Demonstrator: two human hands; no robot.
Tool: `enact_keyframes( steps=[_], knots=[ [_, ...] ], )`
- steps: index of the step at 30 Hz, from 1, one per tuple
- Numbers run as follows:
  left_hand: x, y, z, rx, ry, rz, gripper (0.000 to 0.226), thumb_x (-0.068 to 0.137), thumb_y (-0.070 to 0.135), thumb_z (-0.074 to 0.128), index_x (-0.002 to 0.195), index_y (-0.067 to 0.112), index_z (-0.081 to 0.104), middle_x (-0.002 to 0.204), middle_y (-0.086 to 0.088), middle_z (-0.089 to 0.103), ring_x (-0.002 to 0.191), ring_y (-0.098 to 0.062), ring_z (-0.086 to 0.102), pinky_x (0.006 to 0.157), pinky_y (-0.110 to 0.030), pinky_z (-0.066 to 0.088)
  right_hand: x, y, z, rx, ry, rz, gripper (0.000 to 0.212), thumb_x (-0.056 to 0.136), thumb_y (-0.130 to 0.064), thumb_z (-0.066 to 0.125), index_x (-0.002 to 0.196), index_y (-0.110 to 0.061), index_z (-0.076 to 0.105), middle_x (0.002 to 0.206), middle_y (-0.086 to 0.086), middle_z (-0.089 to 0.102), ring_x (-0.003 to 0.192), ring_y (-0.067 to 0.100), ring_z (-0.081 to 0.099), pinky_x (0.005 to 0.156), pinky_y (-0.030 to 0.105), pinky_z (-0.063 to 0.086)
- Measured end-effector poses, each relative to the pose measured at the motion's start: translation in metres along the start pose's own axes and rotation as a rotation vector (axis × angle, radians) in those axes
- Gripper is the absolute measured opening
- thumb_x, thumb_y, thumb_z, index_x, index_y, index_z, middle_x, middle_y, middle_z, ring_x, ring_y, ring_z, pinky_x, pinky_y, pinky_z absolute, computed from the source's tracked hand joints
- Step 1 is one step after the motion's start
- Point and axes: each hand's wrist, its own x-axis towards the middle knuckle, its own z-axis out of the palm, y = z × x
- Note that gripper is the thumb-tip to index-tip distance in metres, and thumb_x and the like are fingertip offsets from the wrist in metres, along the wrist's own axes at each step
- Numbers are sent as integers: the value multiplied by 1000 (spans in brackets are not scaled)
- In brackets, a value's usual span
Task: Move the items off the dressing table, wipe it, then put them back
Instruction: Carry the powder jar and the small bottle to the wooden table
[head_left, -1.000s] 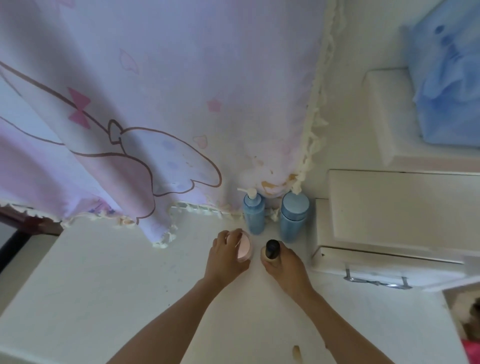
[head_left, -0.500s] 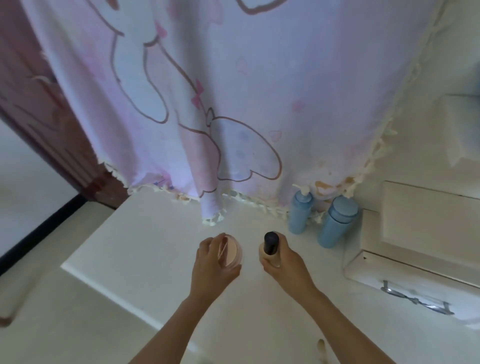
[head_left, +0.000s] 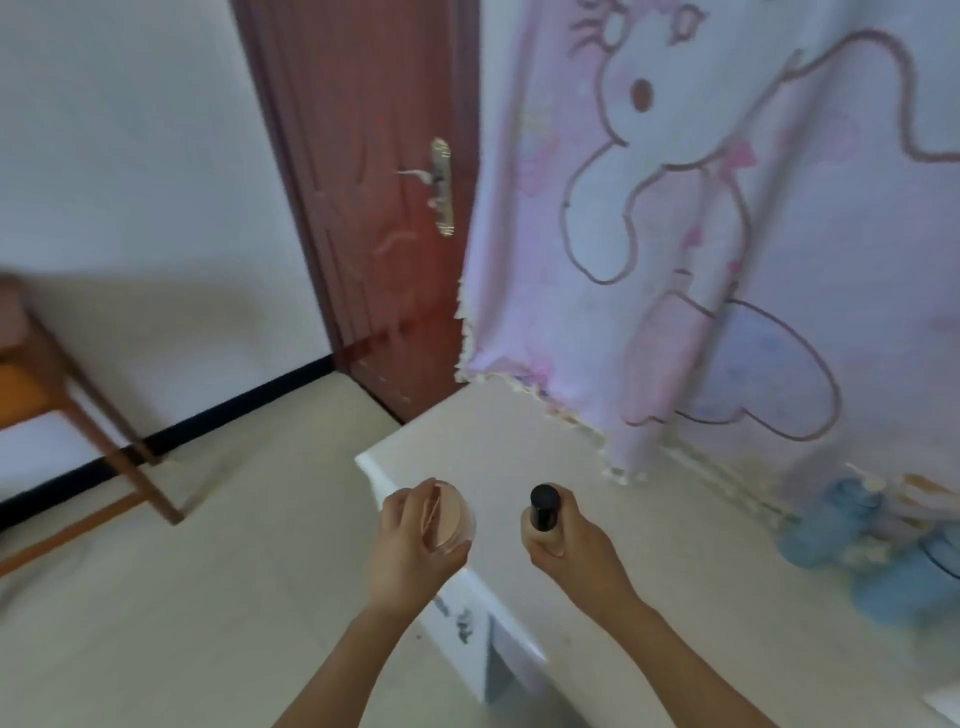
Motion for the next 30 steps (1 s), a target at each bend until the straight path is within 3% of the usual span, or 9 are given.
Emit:
enact_keyframes(
  steps=[4, 6, 8, 11, 13, 17, 22, 26, 30],
  knots=[
    [-9, -58, -86, -10, 195, -36, 64, 65, 19, 79, 121, 27, 49, 106, 14, 38, 89, -7, 53, 74, -26, 46, 16, -71, 65, -21, -122, -137, 29, 85, -33, 51, 91, -46, 25, 56, -9, 45, 47, 4, 43, 45, 14, 31],
    [-20, -85, -128, -13, 300, -58, 59, 66, 24, 78, 112, 43, 47, 101, 23, 37, 84, 3, 50, 72, -22, 47, 20, -104, 99, -31, -201, -221, 34, 85, -27, 53, 99, -43, 27, 57, -10, 44, 48, 3, 41, 47, 16, 30],
    [-34, -109, -169, -10, 393, -93, 58, 67, 30, 77, 103, 58, 41, 101, 27, 36, 86, 4, 51, 72, -18, 47, 25, -133, 134, -33, -271, -286, 34, 85, -24, 56, 104, -38, 31, 62, -13, 46, 53, 5, 45, 50, 17, 32],
    [-60, -144, -220, 77, 499, -186, 60, 67, 28, 77, 119, 33, 48, 107, 13, 39, 99, -12, 50, 81, -29, 47, 27, -177, 185, -42, -362, -353, 36, 84, -22, 58, 113, -29, 38, 70, -13, 53, 62, 9, 53, 54, 20, 37],
    [-79, -162, -250, 122, 565, -261, 65, 67, 28, 77, 125, 25, 47, 112, 8, 39, 101, -15, 49, 82, -28, 45, 25, -206, 215, -30, -431, -412, 41, 83, -24, 61, 117, -27, 38, 79, -9, 57, 70, 13, 57, 59, 23, 40],
    [-112, -186, -293, 121, 717, -380, 68, 66, 27, 78, 126, 24, 46, 116, 4, 43, 101, -17, 54, 84, -35, 48, 24, -260, 265, -9, -566, -525, 40, 83, -29, 61, 115, -28, 38, 82, -1, 62, 75, 20, 61, 63, 28, 43],
    [-136, -207, -331, 203, 831, -453, 67, 65, 25, 77, 126, 24, 47, 117, 1, 43, 100, -17, 51, 81, -26, 43, 32, -315, 310, 17, -715, -661, 33, 82, -32, 62, 99, -35, 34, 80, -3, 61, 73, 13, 60, 55, 11, 40],
    [-129, -221, -360, 284, 872, -508, 70, 65, 29, 76, 128, 26, 44, 120, 1, 43, 107, -16, 46, 82, -24, 40, 52, -348, 339, 65, -806, -711, 28, 82, -30, 62, 97, -31, 38, 83, 3, 65, 77, 16, 62, 66, 27, 48],
    [-91, -232, -386, 286, 920, -514, 70, 66, 30, 75, 128, 25, 44, 120, 3, 41, 108, -14, 43, 85, -27, 43, 92, -374, 366, 92, -889, -780, 37, 84, -29, 63, 106, -35, 33, 85, -9, 60, 80, 4, 60, 64, 14, 44]
  ],
)
